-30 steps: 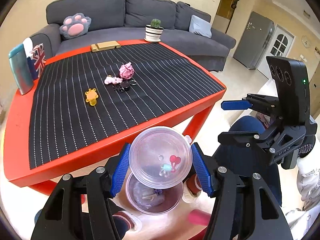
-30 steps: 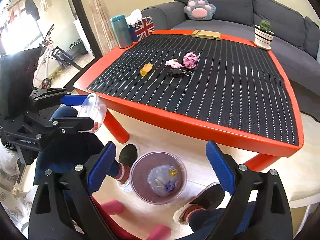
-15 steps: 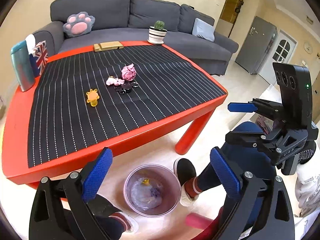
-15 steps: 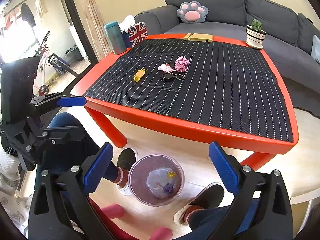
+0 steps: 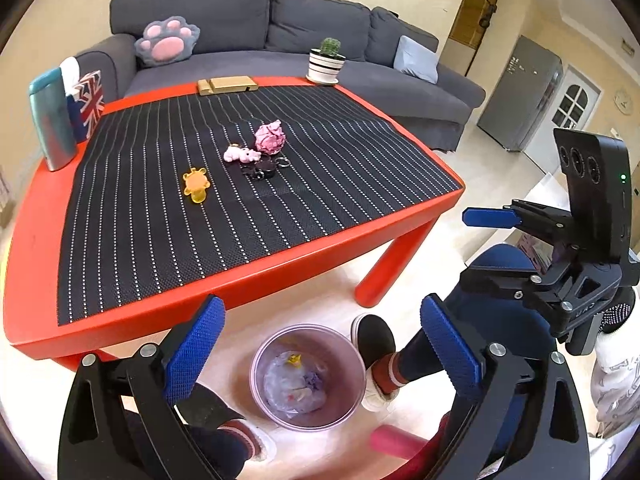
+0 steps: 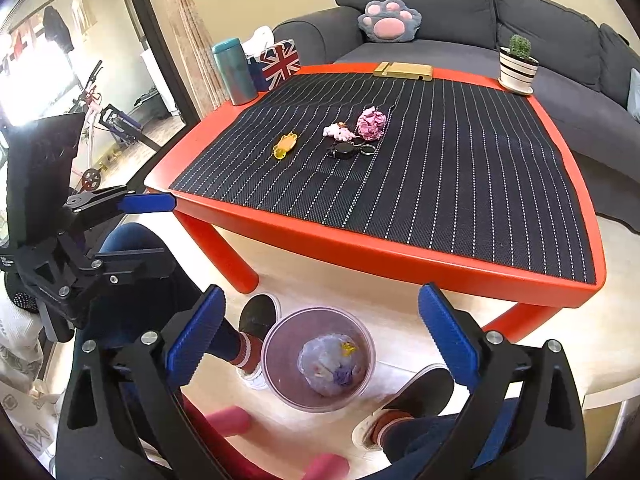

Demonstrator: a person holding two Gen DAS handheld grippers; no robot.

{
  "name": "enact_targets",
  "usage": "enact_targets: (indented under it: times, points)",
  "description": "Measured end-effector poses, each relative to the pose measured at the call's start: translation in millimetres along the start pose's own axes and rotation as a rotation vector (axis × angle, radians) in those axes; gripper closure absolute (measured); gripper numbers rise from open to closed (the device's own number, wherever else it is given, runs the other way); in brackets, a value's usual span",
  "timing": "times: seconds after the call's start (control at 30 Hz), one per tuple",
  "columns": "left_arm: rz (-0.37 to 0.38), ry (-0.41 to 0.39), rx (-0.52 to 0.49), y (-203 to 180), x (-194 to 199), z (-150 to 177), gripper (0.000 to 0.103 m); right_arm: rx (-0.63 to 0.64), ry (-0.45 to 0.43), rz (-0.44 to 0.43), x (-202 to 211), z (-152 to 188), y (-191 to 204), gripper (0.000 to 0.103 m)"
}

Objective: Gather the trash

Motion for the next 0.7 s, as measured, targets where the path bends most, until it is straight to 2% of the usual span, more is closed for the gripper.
enact_targets:
  times: [0.23,0.7]
  points:
    - [-0.015,-0.008,0.026,12,1,-8,0.009,0.006,-0.012,-0.007,0,-10,1,0.007]
    - [-0.070,-0.012,0.056,41,5,-52,0.009,0.013,-0.027,0.002,-1,-52,-7,0.007]
Point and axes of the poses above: each gripper's, at about its wrist camera, not at the fingertips, and x roughly against the way its jaws point, y to its left, z to its underside, the point moved 5 cm from there along -x, roughly the way its jaws point, and after that the axes turned 2 degrees about y, right-handed, at the moved point
